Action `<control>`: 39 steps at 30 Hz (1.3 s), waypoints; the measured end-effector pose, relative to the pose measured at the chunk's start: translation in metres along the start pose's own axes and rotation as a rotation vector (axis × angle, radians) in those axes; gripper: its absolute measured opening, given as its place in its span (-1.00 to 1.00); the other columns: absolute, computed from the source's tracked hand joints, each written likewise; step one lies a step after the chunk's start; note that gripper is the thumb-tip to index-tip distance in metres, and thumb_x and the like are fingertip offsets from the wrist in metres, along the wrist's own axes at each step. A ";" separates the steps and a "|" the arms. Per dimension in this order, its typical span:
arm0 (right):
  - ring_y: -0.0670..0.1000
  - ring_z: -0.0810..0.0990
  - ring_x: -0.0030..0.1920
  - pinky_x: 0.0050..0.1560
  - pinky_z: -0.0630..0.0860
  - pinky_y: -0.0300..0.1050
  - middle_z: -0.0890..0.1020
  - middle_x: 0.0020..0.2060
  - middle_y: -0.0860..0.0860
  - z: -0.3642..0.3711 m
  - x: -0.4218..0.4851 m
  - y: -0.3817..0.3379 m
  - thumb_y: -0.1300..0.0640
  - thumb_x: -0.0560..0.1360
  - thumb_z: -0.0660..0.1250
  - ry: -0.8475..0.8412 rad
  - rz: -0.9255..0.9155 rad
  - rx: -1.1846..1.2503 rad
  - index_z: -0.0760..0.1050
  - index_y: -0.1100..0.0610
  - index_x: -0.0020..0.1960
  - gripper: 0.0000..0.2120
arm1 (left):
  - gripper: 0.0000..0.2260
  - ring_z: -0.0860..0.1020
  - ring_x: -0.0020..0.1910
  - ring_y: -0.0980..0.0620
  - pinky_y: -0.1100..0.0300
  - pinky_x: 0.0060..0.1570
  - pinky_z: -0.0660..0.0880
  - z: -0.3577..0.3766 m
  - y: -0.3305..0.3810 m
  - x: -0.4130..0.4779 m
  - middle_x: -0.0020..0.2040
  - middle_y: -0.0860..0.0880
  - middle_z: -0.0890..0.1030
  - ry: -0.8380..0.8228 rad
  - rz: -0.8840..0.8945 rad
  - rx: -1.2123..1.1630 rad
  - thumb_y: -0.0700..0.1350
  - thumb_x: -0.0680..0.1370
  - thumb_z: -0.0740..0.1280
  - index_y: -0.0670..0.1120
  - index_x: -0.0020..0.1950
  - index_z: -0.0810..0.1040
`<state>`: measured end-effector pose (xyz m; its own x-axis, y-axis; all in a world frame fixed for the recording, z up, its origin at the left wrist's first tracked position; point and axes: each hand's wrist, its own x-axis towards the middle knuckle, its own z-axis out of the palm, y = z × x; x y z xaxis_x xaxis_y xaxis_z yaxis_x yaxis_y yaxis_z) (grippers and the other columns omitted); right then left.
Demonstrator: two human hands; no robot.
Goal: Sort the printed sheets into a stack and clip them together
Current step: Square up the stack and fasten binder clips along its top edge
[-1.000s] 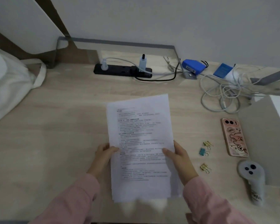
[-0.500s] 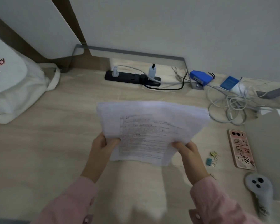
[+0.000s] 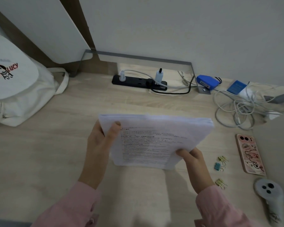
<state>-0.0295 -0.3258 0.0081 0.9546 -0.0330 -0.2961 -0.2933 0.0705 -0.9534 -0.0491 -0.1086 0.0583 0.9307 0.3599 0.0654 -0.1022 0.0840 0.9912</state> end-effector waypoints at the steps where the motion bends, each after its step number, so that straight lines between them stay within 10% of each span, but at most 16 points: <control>1: -0.21 0.59 -0.24 -0.14 0.51 -0.27 0.63 -0.19 0.02 0.000 -0.001 0.000 0.49 0.43 0.18 -0.002 -0.004 -0.011 0.57 0.17 -0.13 -0.70 | -0.77 0.55 -0.21 0.33 0.45 -0.22 0.45 0.001 0.007 0.003 -0.23 0.25 0.63 0.031 0.024 0.015 0.15 0.38 0.26 0.05 -0.11 0.53; 7: -0.22 0.57 -0.25 -0.22 0.49 -0.41 0.61 -0.20 0.05 0.002 -0.004 -0.001 0.48 0.43 0.18 -0.015 -0.004 -0.043 0.57 0.18 -0.16 -0.72 | -0.83 0.49 -0.28 0.31 0.50 -0.27 0.37 0.007 0.020 0.006 -0.31 0.20 0.58 0.092 0.068 0.063 -0.09 0.45 0.15 -0.05 -0.26 0.50; 12: -0.03 0.56 -0.10 -0.03 0.45 -0.15 0.63 -0.15 0.06 0.001 -0.008 -0.001 0.45 0.44 0.18 -0.020 0.031 -0.022 0.58 0.15 -0.14 -0.72 | -0.77 0.55 -0.16 0.36 0.51 -0.18 0.42 -0.001 0.008 -0.002 -0.17 0.27 0.62 -0.075 0.045 0.056 0.09 0.36 0.28 0.01 -0.06 0.50; 17: 0.07 0.52 -0.05 0.00 0.41 -0.03 0.61 -0.16 0.08 0.004 -0.008 -0.009 0.44 0.43 0.17 0.012 0.013 0.015 0.57 0.17 -0.18 -0.73 | -0.82 0.59 -0.19 0.36 0.51 -0.22 0.44 -0.003 -0.009 -0.007 -0.22 0.27 0.67 -0.062 -0.028 0.025 -0.15 0.35 0.31 -0.01 -0.06 0.54; 24: -0.01 0.56 0.04 0.08 0.45 -0.11 0.63 -0.04 0.02 -0.007 -0.004 -0.017 0.33 0.43 0.22 -0.060 -0.053 0.012 0.56 0.15 0.03 -0.75 | -0.80 0.56 -0.23 0.36 0.51 -0.23 0.43 -0.004 -0.004 -0.001 -0.25 0.26 0.65 -0.092 -0.022 0.089 -0.22 0.32 0.27 -0.04 -0.09 0.53; 35: -0.20 0.58 -0.20 -0.06 0.45 -0.18 0.66 -0.27 -0.11 -0.011 0.001 -0.018 0.39 0.41 0.25 -0.039 -0.028 -0.050 0.58 0.12 -0.17 -0.77 | -0.79 0.56 -0.26 0.37 0.52 -0.24 0.42 0.008 -0.010 -0.006 -0.29 0.24 0.66 -0.039 -0.109 0.058 -0.39 0.46 0.28 -0.11 -0.06 0.54; 39: -0.10 0.57 -0.20 -0.07 0.43 -0.17 0.63 -0.28 -0.03 -0.012 0.006 -0.013 0.47 0.43 0.19 -0.033 0.025 -0.080 0.57 0.16 -0.22 -0.72 | -0.83 0.56 -0.20 0.30 0.44 -0.17 0.45 0.011 0.008 -0.002 -0.24 0.22 0.64 -0.017 -0.043 0.028 0.03 0.43 0.29 -0.02 -0.07 0.50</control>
<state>-0.0204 -0.3389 0.0180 0.9478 0.0005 -0.3189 -0.3189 -0.0092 -0.9477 -0.0481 -0.1190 0.0678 0.9399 0.3405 0.0240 -0.0518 0.0726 0.9960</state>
